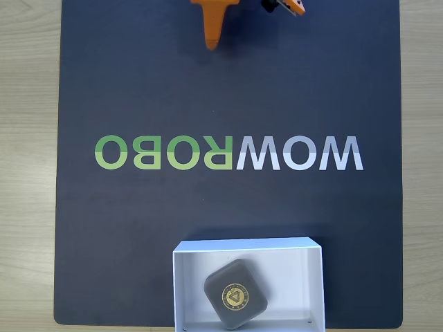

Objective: Grab the usb to bin

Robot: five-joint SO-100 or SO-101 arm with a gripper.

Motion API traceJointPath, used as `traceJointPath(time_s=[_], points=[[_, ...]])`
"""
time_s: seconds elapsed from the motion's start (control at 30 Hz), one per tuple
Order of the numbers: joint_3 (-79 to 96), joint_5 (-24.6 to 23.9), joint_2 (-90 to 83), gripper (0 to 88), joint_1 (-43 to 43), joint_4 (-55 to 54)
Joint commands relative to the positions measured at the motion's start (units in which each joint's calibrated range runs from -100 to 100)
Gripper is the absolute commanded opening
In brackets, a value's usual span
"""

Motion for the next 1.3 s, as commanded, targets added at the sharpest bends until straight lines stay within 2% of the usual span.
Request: traceJointPath(time_s=[0.0,1.27], points=[[0.0,0.0,0.3,3.2,0.4,0.6],[0.0,0.4,0.3,3.2,0.5,0.6]])
